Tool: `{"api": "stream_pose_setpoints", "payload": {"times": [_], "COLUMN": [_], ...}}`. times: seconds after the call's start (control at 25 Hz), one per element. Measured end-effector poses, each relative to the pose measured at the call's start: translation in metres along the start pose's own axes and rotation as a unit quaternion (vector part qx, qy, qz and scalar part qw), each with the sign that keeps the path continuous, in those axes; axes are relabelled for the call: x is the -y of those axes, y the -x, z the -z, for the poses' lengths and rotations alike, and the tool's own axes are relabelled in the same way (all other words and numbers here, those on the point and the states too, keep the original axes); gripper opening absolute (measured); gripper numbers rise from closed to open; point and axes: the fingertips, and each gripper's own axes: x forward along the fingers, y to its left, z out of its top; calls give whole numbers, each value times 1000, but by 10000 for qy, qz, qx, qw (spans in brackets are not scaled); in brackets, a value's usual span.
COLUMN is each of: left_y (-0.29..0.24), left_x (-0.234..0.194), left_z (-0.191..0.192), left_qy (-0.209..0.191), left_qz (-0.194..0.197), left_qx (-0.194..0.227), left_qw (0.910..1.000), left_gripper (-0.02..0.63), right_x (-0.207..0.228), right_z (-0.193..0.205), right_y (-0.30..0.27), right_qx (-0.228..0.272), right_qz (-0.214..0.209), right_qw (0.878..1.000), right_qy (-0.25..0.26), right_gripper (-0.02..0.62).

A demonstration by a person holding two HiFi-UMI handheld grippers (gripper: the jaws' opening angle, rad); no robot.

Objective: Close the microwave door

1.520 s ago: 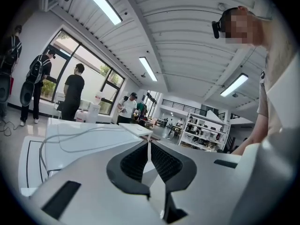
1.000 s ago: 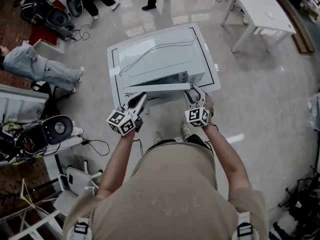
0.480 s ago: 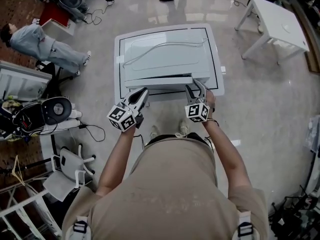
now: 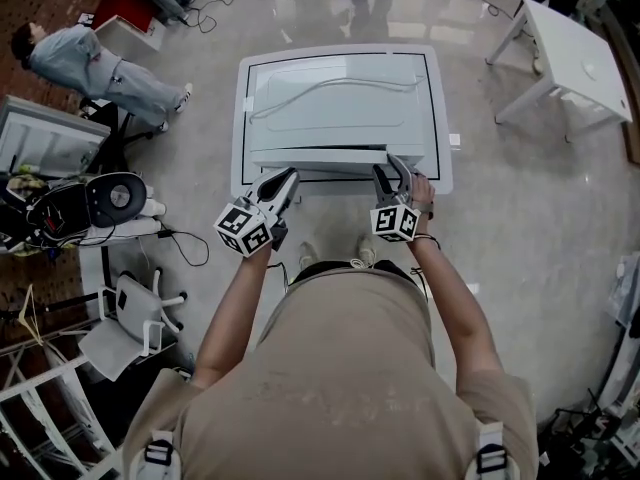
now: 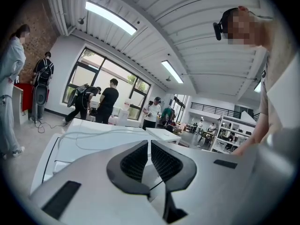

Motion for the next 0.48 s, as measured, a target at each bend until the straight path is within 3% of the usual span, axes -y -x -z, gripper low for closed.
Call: {"api": "stream_pose_setpoints", "payload": {"times": [0.28,0.32,0.48], "left_y": [3,3,0], "left_x": [1,0,4], "left_z": [0,1,4], "left_qy": [53,65,70], "left_qz": [-141,-160,-214], "left_qx": [55,53,47], "left_qw": [9999,9998,9997], "left_gripper": [8,8,8], "right_x": [15,17,18], "right_z": [-6,-6,-4], "right_y": [-16,-21,-22], "right_qx": [-53,-147,-314], "right_qz": [-52,-102,-45], "right_qw": [9971,9969,9976], "right_qy": [763,763,608], "right_gripper": [249,278,276]}}
